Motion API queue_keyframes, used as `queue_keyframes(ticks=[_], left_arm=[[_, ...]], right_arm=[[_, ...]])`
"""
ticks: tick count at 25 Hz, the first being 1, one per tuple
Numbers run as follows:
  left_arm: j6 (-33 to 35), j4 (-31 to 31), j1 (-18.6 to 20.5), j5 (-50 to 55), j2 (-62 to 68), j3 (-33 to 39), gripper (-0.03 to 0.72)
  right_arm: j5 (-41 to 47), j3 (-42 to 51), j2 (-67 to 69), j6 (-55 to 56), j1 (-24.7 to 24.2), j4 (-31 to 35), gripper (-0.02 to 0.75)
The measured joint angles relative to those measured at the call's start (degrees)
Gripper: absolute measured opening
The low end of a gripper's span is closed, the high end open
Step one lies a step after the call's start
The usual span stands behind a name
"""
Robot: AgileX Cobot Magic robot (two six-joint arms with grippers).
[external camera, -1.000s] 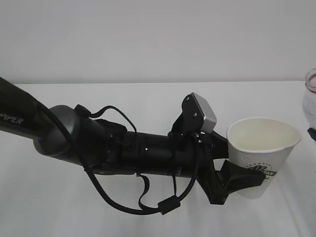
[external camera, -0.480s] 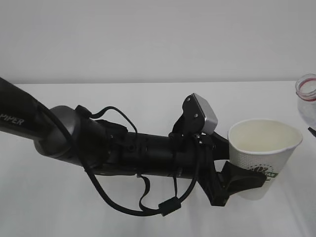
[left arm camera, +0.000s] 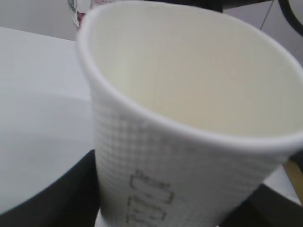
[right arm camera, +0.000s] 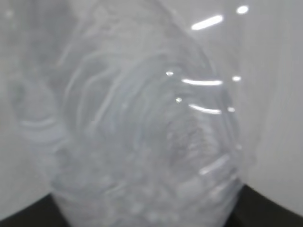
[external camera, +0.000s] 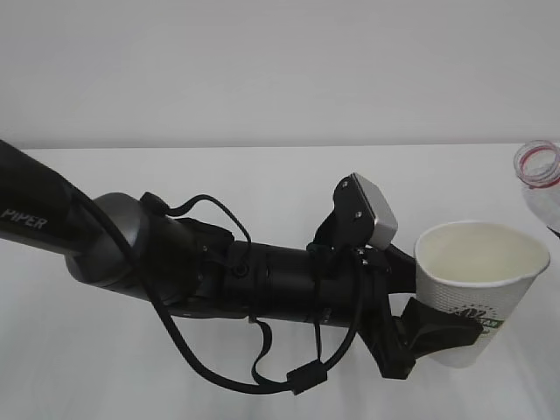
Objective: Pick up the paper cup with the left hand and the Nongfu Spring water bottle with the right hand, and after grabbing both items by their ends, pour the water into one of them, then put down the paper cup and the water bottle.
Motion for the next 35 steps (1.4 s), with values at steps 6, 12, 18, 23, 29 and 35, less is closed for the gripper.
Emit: queue_keyframes(ticks=[6,12,18,23,29,35], left_arm=[[0.0,0.0,0.0,0.6,0.0,0.0,0.489],[0.0,0.0,0.0,0.7,0.0,0.0,0.489],[0.0,-0.3,0.0,0.7,0.0,0.0,0.489],[0.0,-0.3,0.0,0.7,0.0,0.0,0.489],[0.0,-0.3,0.0,0.7,0.0,0.0,0.489],[0.0,-0.3,0.0,0.7,0.0,0.0,0.489]], right_arm=[[-0.5,0.0,0.0,-0.3,0.0,0.0,0.379],[-0.5,0.0,0.0,-0.3,0.0,0.0,0.379],[-0.5,0.0,0.0,-0.4,0.0,0.0,0.379],[-0.5,0.0,0.0,-0.4,0.0,0.0,0.379],[-0.5,0.0,0.0,-0.4,0.0,0.0,0.379],[-1.3,0.0,0.0,-3.4,0.0,0.0,0.379]])
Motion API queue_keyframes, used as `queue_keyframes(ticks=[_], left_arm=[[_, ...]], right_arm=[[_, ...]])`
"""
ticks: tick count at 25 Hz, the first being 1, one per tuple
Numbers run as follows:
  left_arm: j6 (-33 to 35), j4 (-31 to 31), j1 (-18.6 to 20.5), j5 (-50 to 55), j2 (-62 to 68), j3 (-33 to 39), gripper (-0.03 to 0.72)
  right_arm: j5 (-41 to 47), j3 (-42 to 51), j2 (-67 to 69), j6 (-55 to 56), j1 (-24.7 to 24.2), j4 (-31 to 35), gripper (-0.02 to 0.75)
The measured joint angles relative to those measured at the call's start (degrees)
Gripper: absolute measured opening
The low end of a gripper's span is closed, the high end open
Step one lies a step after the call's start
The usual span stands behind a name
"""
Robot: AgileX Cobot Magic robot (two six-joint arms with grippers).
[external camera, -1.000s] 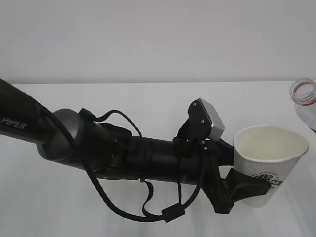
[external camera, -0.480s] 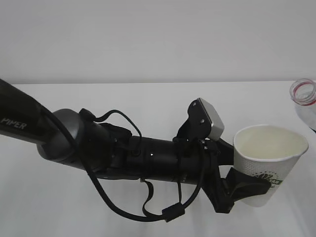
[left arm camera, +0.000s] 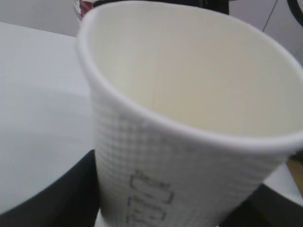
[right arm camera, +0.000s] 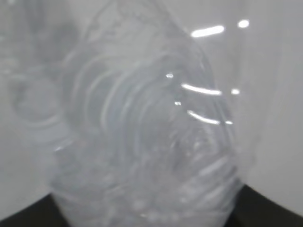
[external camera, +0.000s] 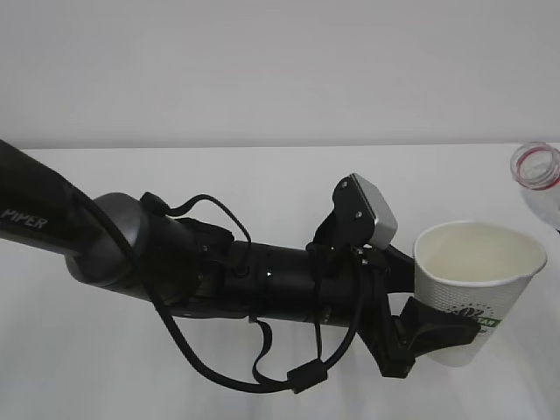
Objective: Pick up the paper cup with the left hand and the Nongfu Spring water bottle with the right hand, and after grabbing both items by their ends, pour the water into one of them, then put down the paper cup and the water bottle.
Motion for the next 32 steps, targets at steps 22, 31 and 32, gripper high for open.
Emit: queue_keyframes(ticks=[22,31,32], left_arm=[[-0.1,0.0,0.0,0.0,0.0,0.0,0.489],[-0.1,0.0,0.0,0.0,0.0,0.0,0.489],[-0.1,0.0,0.0,0.0,0.0,0.0,0.489]], right_arm=[[-2.6,0.0,0.0,-11.9,0.0,2.4,0.378],[-4.2,0.0,0.0,-17.6,0.0,3.2,0.378],[-4.3,0.0,0.0,-18.3,0.0,3.2,0.378]])
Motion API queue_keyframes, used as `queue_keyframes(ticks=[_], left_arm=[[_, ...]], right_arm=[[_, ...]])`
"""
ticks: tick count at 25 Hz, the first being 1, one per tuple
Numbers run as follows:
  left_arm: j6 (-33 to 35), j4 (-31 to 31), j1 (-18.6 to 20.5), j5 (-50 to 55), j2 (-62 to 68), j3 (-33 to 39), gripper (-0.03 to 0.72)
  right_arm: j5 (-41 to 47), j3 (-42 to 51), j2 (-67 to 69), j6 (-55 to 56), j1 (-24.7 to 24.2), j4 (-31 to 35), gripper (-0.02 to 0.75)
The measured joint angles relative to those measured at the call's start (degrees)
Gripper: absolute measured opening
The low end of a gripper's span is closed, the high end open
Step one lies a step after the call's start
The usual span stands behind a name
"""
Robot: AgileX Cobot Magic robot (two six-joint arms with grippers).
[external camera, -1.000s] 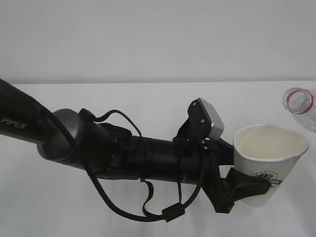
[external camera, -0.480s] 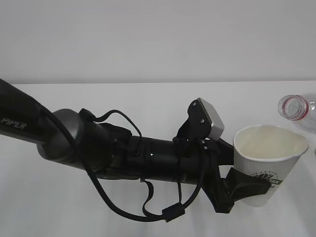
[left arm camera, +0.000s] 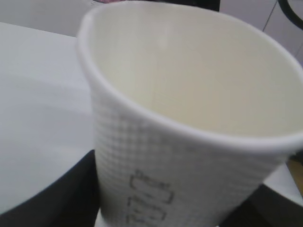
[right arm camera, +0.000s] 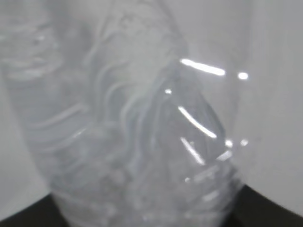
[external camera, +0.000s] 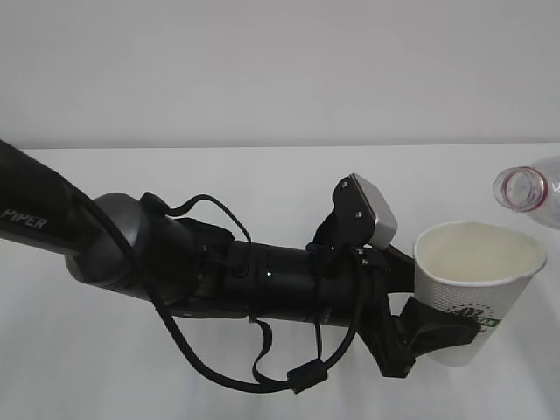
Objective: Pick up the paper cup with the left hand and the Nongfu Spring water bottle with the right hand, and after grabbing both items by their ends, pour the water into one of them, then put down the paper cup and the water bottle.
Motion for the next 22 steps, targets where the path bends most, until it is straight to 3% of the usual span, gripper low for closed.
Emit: queue_keyframes(ticks=[22], left_arm=[[0.0,0.0,0.0,0.0,0.0,0.0,0.489]], right_arm=[[-3.2,0.0,0.0,-7.3,0.0,1.5,0.378]])
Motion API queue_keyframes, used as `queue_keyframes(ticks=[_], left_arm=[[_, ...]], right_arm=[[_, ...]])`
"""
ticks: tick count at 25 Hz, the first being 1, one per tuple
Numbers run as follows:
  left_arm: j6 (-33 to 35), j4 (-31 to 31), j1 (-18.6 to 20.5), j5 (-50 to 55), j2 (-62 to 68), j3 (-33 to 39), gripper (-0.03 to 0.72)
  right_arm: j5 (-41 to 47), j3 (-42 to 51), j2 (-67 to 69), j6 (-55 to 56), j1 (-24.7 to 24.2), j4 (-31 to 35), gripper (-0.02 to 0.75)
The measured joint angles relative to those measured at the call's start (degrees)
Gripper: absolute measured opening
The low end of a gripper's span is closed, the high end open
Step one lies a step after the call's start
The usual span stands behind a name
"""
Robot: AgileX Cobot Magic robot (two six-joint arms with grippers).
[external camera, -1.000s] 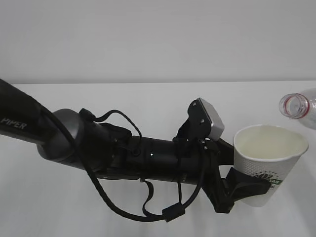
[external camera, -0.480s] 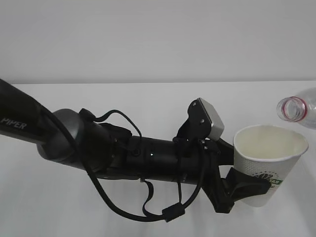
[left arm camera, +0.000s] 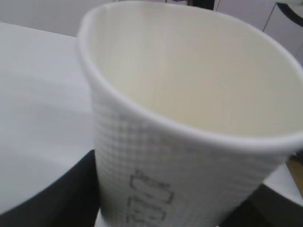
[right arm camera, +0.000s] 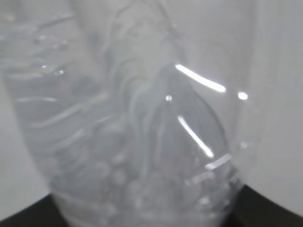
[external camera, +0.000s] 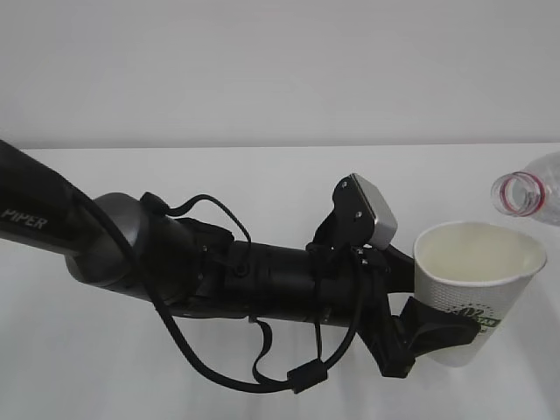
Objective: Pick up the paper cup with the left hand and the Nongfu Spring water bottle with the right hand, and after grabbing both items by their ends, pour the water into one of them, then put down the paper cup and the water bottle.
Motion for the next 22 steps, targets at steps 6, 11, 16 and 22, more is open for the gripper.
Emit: queue_keyframes(ticks=[6,11,16,22], left_arm=[[0.0,0.0,0.0,0.0,0.0,0.0,0.489],[0.0,0.0,0.0,0.0,0.0,0.0,0.489],[0.0,0.0,0.0,0.0,0.0,0.0,0.489],[0.0,0.0,0.0,0.0,0.0,0.0,0.489]], right_arm=[[-0.5,0.0,0.0,-1.2,0.0,0.0,0.378],[-1.3,0.0,0.0,-2.1,0.0,0.0,0.378],[-1.5,0.0,0.0,-2.5,0.0,0.1,0.378],[-1.6,0.0,0.0,-3.1,0.0,0.1,0.377]])
